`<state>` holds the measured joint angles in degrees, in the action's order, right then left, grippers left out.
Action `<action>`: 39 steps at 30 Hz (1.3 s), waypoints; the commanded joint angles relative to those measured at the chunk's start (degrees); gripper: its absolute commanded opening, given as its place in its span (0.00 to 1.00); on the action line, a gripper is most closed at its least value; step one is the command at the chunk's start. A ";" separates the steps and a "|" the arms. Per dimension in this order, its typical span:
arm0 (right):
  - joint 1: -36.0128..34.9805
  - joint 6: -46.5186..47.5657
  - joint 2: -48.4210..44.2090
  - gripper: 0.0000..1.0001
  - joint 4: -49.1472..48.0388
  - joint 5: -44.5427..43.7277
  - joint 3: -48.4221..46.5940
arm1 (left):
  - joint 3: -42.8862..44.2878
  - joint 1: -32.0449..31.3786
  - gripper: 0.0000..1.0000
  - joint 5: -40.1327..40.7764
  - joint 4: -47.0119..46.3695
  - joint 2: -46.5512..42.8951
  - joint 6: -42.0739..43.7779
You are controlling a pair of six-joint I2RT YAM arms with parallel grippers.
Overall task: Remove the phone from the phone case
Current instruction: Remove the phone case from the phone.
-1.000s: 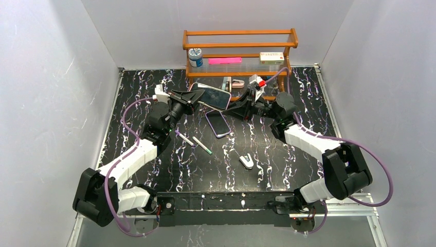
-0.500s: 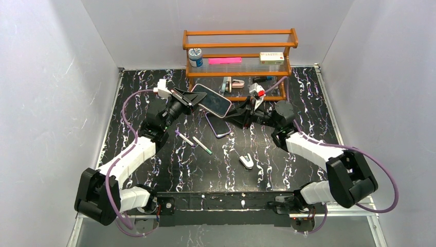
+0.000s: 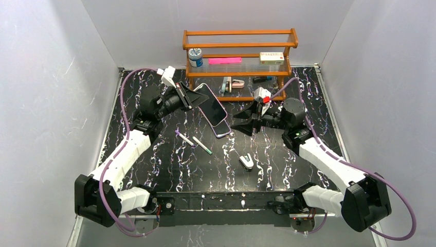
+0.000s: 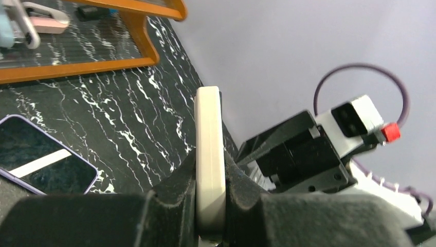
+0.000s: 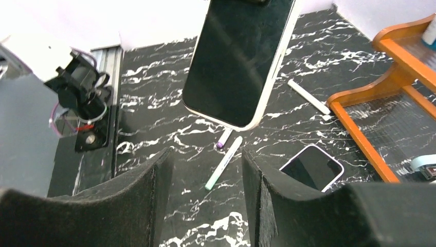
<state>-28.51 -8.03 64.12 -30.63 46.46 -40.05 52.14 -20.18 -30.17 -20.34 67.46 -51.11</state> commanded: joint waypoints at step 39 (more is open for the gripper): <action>-3.81 33.90 13.94 0.31 36.26 22.65 -22.75 | 9.12 -1.04 0.00 -30.46 -0.38 0.74 14.82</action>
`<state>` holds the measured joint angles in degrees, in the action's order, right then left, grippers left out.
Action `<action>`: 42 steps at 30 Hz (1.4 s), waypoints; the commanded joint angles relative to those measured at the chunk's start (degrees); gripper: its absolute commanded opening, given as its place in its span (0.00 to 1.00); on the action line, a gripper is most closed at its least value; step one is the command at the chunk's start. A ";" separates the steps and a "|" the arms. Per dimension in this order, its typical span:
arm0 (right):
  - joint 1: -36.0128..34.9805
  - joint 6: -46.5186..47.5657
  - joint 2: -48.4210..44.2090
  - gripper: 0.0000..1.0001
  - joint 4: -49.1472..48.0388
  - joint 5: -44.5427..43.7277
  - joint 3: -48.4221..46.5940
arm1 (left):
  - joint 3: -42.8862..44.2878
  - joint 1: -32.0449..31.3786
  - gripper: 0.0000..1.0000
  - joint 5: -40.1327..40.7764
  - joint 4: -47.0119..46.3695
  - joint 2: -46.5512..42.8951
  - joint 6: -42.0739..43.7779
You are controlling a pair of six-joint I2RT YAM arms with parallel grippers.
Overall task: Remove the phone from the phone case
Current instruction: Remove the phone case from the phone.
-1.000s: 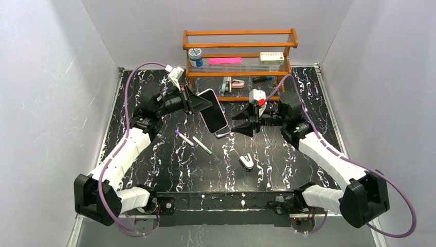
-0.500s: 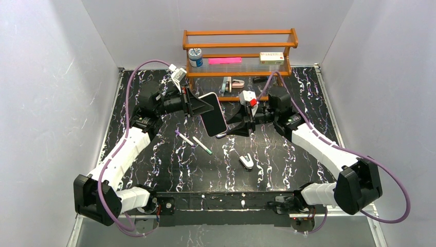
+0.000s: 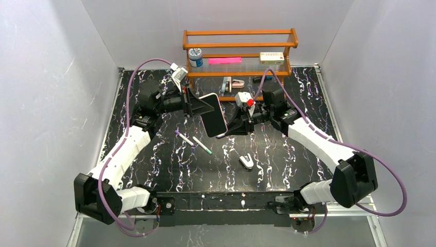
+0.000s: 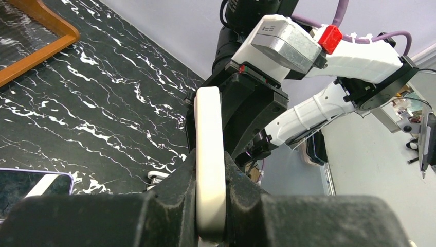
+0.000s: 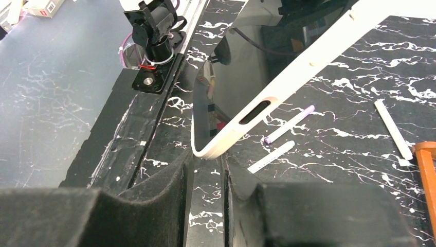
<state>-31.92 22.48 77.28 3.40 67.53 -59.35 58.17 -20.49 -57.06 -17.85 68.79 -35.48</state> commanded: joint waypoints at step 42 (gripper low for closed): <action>-6.85 27.63 6.04 0.01 16.40 -11.64 -11.75 | 4.18 -2.38 0.00 -11.95 -4.01 0.62 -4.56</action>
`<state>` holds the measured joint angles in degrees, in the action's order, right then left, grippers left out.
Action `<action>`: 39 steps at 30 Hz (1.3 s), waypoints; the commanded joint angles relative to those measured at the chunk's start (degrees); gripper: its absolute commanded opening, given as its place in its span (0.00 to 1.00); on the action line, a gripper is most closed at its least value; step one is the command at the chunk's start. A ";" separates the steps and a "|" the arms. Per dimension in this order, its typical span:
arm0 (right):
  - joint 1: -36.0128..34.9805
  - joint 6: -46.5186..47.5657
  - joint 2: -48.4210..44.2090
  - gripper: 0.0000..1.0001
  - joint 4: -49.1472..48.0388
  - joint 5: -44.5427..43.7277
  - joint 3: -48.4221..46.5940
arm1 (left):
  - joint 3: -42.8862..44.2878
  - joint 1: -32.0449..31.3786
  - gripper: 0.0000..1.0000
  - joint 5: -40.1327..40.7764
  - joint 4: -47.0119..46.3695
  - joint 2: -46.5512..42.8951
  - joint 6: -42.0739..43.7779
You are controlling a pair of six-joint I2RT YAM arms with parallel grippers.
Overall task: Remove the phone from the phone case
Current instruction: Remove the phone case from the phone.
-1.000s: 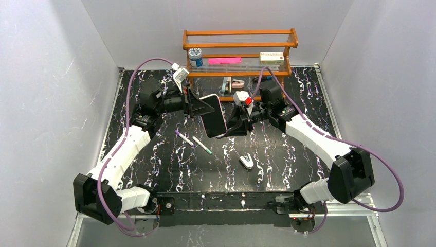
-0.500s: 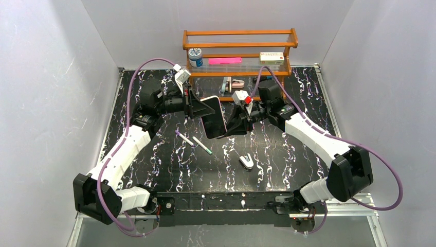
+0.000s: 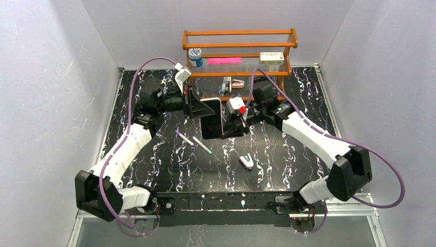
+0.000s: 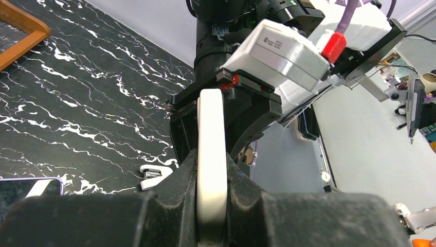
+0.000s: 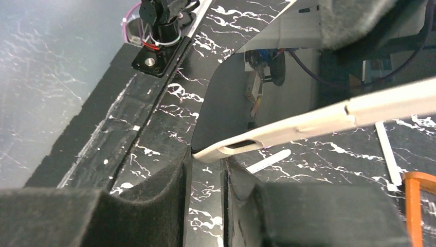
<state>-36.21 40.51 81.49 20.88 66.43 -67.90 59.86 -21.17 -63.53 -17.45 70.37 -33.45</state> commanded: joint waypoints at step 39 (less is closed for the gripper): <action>1.13 -59.69 -21.02 0.61 -41.91 -38.09 25.54 | -3.29 -0.63 0.00 25.38 -5.38 -2.96 -3.65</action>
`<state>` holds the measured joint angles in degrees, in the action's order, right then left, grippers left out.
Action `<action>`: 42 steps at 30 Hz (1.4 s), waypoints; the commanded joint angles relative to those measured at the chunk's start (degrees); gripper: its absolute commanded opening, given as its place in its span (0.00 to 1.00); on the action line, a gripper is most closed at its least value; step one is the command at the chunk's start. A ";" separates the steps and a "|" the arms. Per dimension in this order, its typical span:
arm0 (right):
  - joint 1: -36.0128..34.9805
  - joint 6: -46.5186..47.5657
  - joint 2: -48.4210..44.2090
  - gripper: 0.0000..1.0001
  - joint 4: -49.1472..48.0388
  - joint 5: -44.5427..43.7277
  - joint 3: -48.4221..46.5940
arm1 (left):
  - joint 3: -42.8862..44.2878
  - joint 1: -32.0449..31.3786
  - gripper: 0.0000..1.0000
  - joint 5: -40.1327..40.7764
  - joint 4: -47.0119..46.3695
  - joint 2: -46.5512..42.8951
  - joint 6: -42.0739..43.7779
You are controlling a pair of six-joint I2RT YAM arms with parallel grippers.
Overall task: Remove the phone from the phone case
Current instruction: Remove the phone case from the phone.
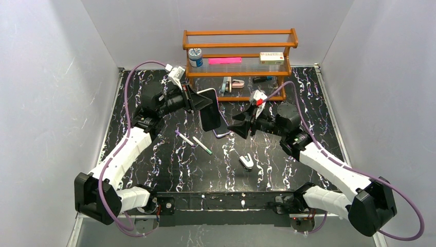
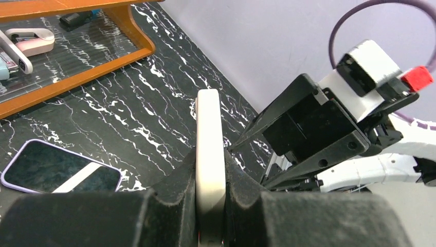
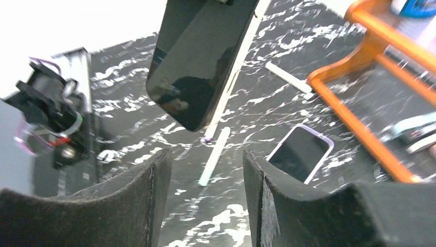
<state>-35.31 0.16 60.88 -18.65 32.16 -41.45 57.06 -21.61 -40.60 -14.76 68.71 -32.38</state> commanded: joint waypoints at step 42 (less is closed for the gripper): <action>0.32 -55.83 6.46 0.55 -18.39 1.55 -2.73 | -7.38 -0.37 0.00 9.80 -23.48 -2.26 -20.05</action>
<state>-33.65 -55.70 70.83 -35.79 32.14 -41.82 49.12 -20.91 -33.39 -35.53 68.71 -52.45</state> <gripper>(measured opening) 0.539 0.123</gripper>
